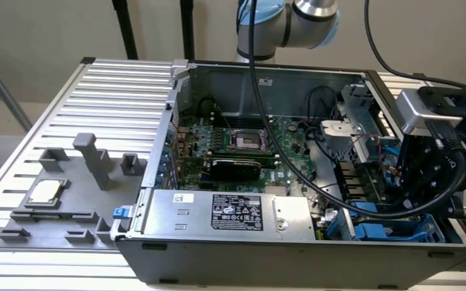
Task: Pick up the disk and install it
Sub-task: 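Insert the first disk wire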
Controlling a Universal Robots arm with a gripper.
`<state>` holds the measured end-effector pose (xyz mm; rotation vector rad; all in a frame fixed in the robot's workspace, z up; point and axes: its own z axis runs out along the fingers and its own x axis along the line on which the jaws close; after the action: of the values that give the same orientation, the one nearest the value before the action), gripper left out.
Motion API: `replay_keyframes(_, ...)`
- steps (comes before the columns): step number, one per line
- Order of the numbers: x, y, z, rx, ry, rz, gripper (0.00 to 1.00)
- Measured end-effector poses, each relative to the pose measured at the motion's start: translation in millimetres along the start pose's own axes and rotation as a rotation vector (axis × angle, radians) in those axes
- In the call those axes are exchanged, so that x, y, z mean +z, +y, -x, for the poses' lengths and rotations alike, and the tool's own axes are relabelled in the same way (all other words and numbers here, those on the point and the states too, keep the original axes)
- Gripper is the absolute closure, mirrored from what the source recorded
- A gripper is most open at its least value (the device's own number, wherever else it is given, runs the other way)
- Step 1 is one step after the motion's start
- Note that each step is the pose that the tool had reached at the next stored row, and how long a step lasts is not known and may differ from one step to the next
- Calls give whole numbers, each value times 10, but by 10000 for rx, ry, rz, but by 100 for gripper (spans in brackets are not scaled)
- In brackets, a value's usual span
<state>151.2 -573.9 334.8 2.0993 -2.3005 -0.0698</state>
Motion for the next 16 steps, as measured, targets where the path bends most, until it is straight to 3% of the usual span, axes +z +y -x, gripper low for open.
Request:
replay_keyframes(11, 16, 0, 2, 11, -2, -3, 81)
replay_keyframes(12, 9, 0, 2, 16, -1, 3, 75)
replay_keyframes(16, -32, 2, 2, 24, 4, 68, 75)
